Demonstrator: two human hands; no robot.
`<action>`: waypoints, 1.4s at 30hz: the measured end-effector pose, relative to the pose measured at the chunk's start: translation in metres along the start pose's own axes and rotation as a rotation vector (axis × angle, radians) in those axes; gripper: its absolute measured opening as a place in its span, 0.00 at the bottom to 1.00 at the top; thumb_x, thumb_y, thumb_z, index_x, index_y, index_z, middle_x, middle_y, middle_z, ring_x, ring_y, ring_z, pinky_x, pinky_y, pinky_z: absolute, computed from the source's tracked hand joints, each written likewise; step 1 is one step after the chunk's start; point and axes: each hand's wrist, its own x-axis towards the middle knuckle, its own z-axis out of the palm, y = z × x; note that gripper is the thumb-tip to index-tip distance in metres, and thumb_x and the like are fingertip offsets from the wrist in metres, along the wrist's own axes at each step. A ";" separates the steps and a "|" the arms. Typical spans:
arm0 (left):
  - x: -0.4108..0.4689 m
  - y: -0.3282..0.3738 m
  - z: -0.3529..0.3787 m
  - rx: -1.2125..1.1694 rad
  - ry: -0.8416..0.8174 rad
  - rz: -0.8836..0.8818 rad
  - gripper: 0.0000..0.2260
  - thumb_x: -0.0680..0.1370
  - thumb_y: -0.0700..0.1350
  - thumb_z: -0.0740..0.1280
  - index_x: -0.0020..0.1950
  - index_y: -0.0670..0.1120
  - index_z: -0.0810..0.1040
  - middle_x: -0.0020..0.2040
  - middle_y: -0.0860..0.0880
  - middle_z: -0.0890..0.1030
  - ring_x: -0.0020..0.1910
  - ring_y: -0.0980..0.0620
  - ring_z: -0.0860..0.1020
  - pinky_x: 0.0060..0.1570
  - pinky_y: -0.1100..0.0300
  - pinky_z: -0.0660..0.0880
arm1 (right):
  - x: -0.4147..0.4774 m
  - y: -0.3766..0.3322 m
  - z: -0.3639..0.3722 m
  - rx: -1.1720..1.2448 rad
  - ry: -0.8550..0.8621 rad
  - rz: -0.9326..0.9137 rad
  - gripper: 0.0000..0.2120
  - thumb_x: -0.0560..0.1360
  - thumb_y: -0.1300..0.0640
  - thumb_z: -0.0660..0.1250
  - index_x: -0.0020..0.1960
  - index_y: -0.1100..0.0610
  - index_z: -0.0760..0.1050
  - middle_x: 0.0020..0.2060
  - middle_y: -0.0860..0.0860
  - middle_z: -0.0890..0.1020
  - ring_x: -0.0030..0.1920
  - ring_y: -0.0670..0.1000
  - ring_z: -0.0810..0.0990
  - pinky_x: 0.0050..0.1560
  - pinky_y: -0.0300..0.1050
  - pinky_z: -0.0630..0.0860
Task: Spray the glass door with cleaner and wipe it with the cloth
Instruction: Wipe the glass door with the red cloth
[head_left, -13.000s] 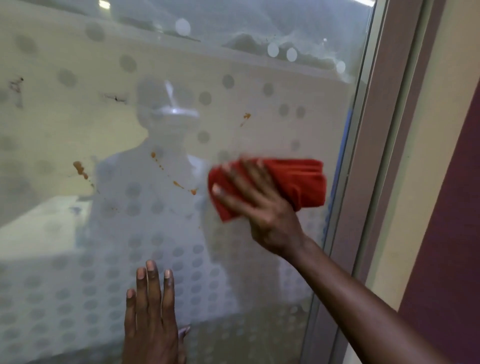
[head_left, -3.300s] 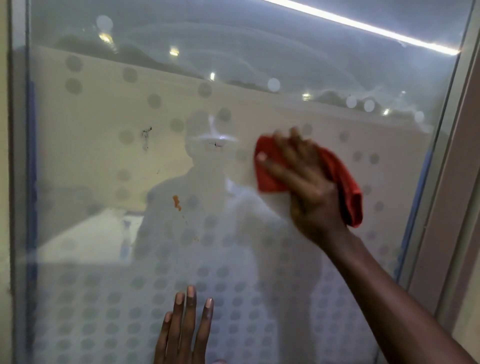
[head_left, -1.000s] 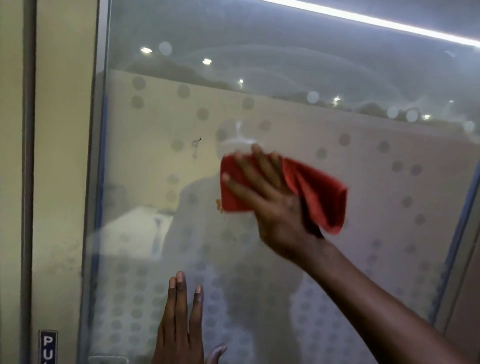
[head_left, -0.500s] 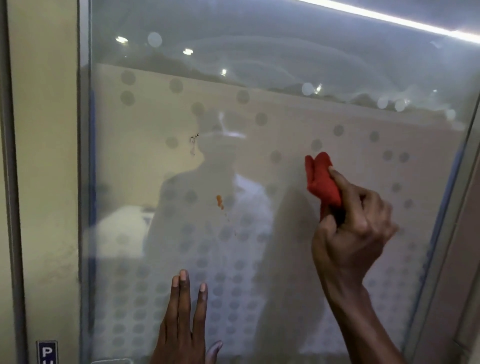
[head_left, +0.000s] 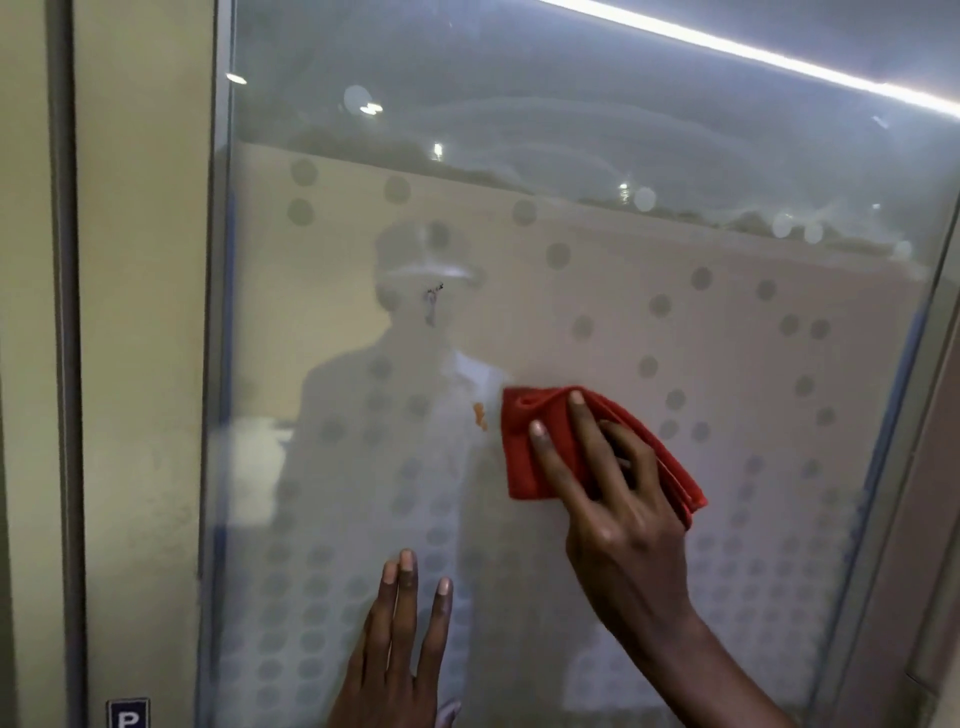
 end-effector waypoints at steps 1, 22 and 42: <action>-0.001 0.000 0.000 0.005 -0.021 0.000 0.65 0.57 0.74 0.81 0.84 0.42 0.61 0.84 0.32 0.60 0.79 0.32 0.67 0.66 0.42 0.73 | -0.002 0.008 -0.003 -0.018 -0.014 -0.022 0.36 0.77 0.76 0.58 0.81 0.52 0.72 0.81 0.58 0.71 0.68 0.65 0.78 0.65 0.56 0.81; -0.003 0.000 -0.006 0.091 -0.080 0.018 0.58 0.56 0.64 0.86 0.81 0.44 0.70 0.82 0.33 0.65 0.79 0.34 0.67 0.70 0.45 0.68 | 0.027 0.029 0.004 0.061 -0.076 0.182 0.43 0.69 0.73 0.51 0.81 0.52 0.71 0.84 0.57 0.67 0.85 0.67 0.60 0.78 0.79 0.61; -0.004 -0.003 -0.006 0.104 -0.046 0.036 0.59 0.56 0.67 0.84 0.81 0.43 0.69 0.84 0.32 0.61 0.80 0.33 0.66 0.79 0.44 0.59 | 0.000 0.017 0.005 0.016 -0.210 -0.294 0.41 0.69 0.68 0.58 0.82 0.51 0.69 0.83 0.60 0.66 0.83 0.73 0.60 0.73 0.88 0.57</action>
